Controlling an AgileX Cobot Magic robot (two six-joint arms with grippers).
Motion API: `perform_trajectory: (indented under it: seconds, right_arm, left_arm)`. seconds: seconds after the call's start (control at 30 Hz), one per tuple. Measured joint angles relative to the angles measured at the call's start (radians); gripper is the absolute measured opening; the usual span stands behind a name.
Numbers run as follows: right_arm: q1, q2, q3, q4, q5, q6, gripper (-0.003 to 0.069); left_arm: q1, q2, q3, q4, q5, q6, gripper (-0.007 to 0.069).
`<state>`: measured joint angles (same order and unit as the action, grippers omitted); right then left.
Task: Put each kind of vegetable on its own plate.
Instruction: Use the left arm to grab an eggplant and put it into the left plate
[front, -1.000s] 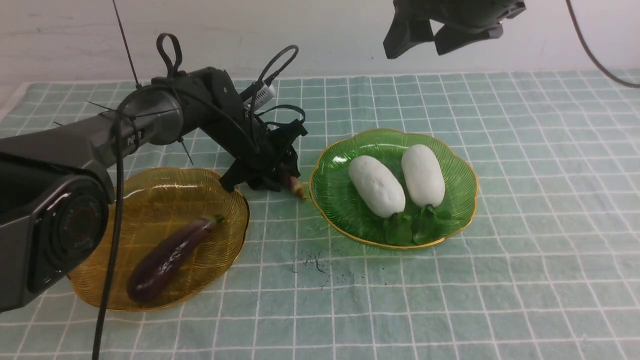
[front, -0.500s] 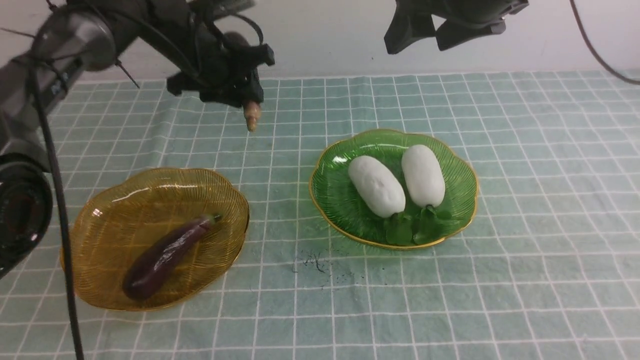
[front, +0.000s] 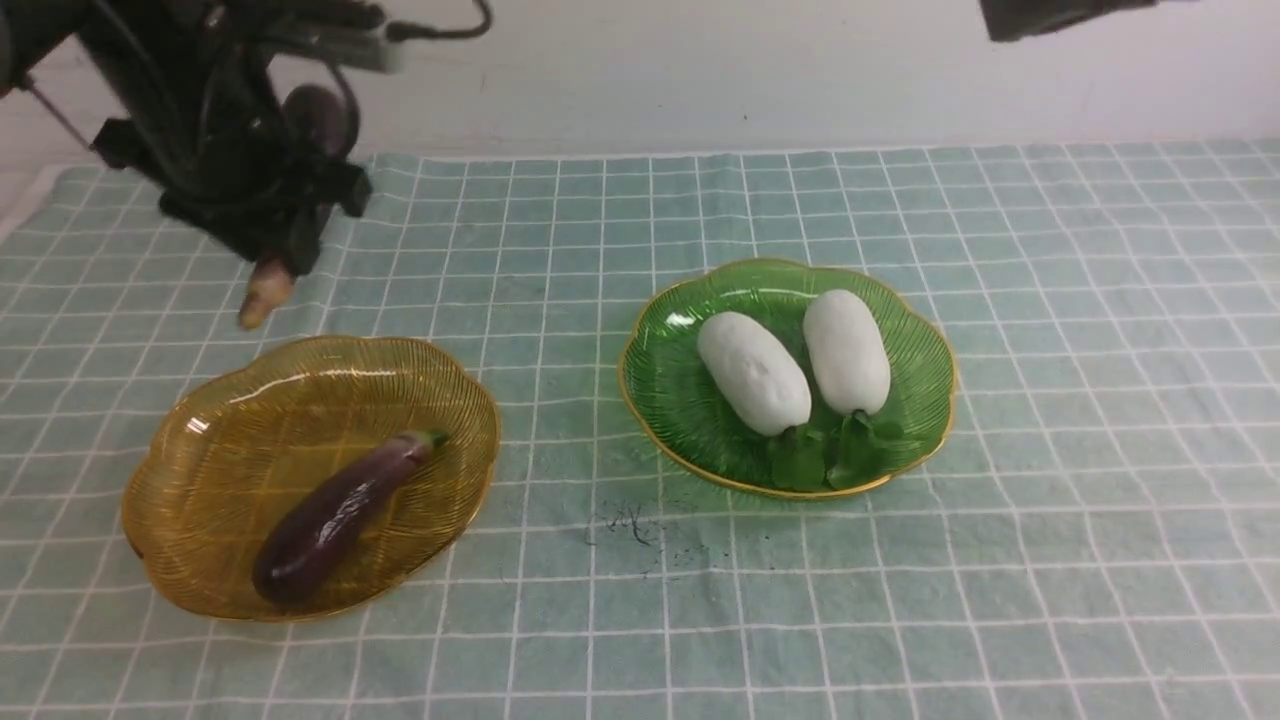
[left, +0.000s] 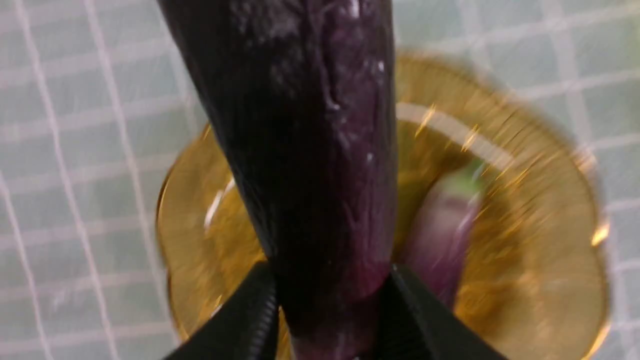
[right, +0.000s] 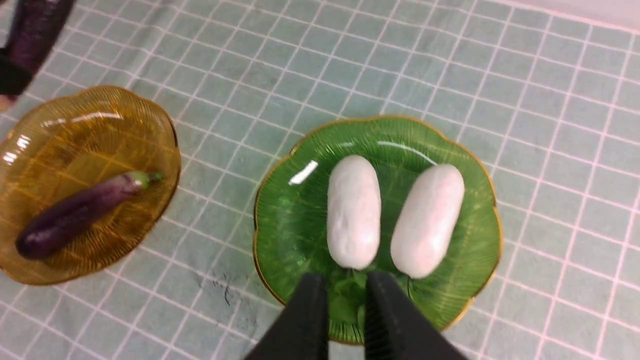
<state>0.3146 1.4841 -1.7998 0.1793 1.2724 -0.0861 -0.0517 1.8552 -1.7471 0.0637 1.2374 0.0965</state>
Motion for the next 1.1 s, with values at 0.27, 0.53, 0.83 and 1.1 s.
perform_trajectory:
  seconds: [0.27, 0.53, 0.83, 1.1]
  right_arm:
    - [0.0, -0.066, 0.109, 0.001, 0.001, 0.0, -0.0015]
    - [0.0, -0.116, 0.116, 0.024, 0.001, -0.012, -0.0015]
    - [0.0, -0.273, 0.171, 0.02, 0.003, -0.026, -0.0015]
    - [0.0, -0.521, 0.306, 0.009, -0.006, -0.005, -0.0015]
  left_arm:
    - [0.118, 0.07, 0.145, -0.191, -0.006, 0.13, 0.0234]
    - [0.117, 0.161, 0.147, -0.214, -0.012, 0.158, 0.0234]
    - [0.117, 0.174, 0.147, -0.109, -0.013, 0.112, 0.0406]
    - [0.117, 0.085, 0.147, -0.155, -0.013, 0.013, 0.022]
